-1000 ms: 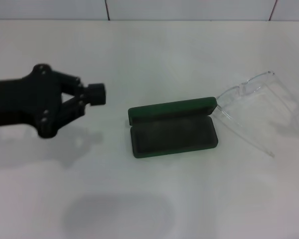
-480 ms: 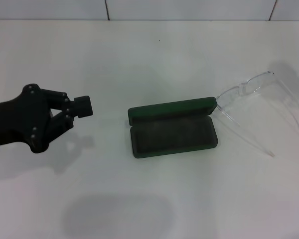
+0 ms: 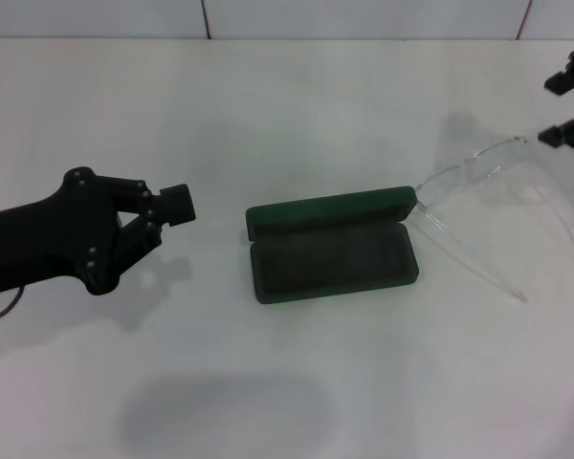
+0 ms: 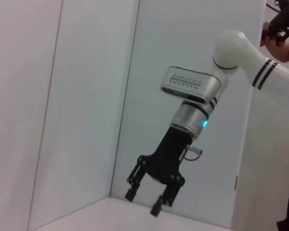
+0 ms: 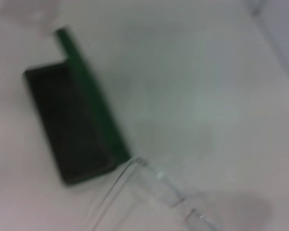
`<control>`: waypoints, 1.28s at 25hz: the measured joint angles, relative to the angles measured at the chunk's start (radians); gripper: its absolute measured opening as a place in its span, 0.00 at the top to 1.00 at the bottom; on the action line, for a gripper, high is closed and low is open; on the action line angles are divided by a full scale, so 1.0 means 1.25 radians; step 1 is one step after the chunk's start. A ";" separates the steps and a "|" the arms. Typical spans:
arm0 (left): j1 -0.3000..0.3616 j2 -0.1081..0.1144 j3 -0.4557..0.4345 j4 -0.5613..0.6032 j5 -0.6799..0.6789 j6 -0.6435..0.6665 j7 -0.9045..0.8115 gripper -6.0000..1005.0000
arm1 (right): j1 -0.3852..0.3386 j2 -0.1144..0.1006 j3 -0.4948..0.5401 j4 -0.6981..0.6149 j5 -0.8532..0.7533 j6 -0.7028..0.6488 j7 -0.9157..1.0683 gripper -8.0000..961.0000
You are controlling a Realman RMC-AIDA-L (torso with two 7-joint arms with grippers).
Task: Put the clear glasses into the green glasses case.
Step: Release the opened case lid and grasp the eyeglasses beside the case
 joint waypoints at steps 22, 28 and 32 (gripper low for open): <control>0.005 -0.026 -0.022 -0.092 -0.027 -0.002 0.057 0.96 | 0.090 0.090 -0.275 0.093 -0.247 0.156 -0.191 0.34; 0.006 -0.026 -0.022 -0.100 -0.027 -0.005 0.067 0.96 | 0.088 0.092 -0.296 0.100 -0.253 0.193 -0.194 0.34; 0.006 -0.026 -0.022 -0.102 -0.027 -0.005 0.069 0.96 | 0.092 0.094 -0.301 0.118 -0.252 0.202 -0.194 0.34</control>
